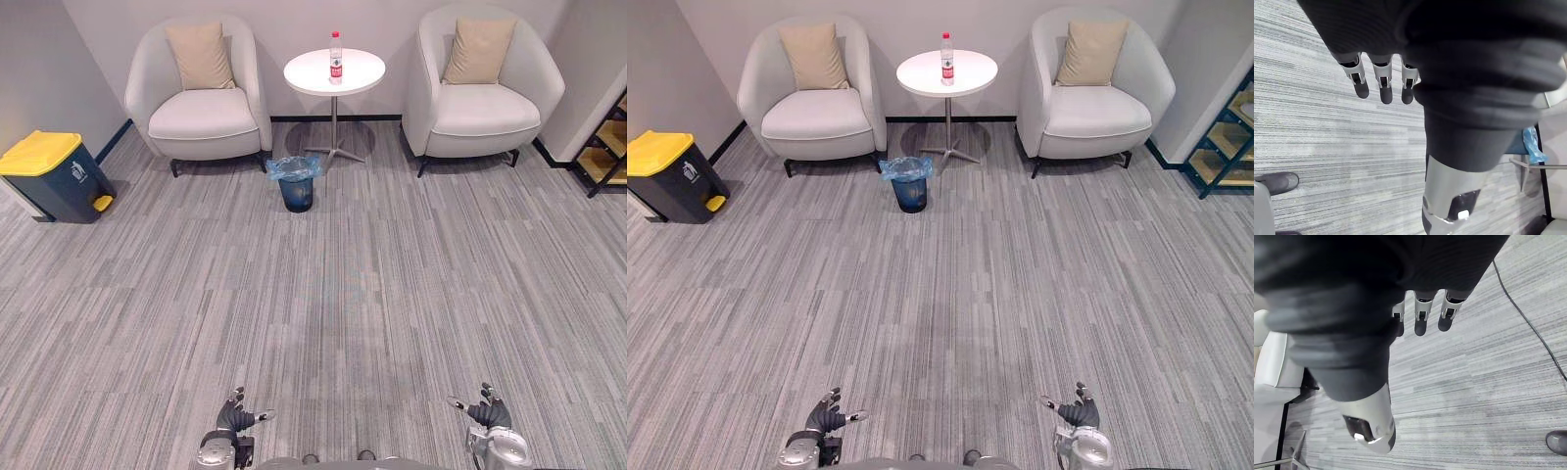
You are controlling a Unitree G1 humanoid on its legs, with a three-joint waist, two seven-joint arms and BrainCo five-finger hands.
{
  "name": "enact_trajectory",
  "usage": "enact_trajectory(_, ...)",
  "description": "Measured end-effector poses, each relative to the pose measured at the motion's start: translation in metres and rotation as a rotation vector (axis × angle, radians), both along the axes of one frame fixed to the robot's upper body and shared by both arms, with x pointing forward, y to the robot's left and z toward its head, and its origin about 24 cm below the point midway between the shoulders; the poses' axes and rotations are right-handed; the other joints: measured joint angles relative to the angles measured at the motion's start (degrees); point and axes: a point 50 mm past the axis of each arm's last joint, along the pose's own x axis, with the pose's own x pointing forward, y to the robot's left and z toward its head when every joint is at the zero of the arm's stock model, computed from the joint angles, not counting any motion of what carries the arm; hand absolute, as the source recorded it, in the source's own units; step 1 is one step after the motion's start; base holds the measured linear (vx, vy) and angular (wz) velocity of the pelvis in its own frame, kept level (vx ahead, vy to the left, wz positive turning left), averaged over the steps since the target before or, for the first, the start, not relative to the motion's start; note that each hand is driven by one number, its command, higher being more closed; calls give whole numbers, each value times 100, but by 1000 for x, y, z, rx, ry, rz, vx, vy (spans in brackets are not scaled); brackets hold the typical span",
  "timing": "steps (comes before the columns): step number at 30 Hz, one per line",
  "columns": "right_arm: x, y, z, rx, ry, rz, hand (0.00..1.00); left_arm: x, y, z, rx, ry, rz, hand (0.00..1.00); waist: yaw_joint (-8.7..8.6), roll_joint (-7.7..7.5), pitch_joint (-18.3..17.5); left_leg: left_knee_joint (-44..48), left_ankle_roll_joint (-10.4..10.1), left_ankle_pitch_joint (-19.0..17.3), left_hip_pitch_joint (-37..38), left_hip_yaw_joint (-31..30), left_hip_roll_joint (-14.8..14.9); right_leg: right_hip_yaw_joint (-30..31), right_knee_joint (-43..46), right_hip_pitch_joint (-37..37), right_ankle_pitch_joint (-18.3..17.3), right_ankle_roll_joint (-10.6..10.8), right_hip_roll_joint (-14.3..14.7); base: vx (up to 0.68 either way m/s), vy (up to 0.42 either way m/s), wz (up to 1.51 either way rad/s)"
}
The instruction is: Gather rubbish on tea table into small bin, then transfer packed bag to large trash can.
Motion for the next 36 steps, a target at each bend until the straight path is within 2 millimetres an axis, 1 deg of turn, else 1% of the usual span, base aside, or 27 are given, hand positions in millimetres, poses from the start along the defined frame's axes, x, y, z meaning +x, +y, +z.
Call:
enact_trajectory(2,0,0,0,3,-2,-6,0,0,3,0,6,-2,14,0,1,0,0,-2,0,0,1,6,0,7,-3,0,0,0,1,0,0,0)
enact_trajectory(6,0,0,0,11,-7,-15,0,0,3,0,6,-2,14,0,1,-4,-3,-7,0,0,1,12,0,17,-23,3,13,17,3,0,0,-1)
enact_trajectory(9,1,0,0,11,-9,-15,0,1,3,2,7,-9,13,0,9,-4,-3,-18,1,1,-8,47,-1,58,-103,14,69,-34,13,-13,-5,-6)
enact_trajectory(19,4,-1,5,3,-39,-11,0,5,3,5,7,-32,9,0,3,-2,-4,-30,4,2,-12,44,2,59,-131,16,75,-42,24,-3,-1,0)
enact_trajectory(26,4,5,3,32,-45,-27,0,5,2,5,7,-31,7,0,3,-7,-8,-58,5,3,-11,54,4,70,-173,21,77,-44,37,0,0,0)
enact_trajectory(32,4,6,2,35,-45,-28,0,5,2,5,8,-36,8,0,7,-10,-12,-121,5,3,0,126,14,127,-190,-8,77,-44,53,-10,-10,-6)
enact_trajectory(36,5,8,2,32,-46,-35,0,9,2,9,10,-58,6,0,17,-29,-29,-137,8,-4,-45,221,19,230,-192,-95,77,-45,63,-16,-3,-11)
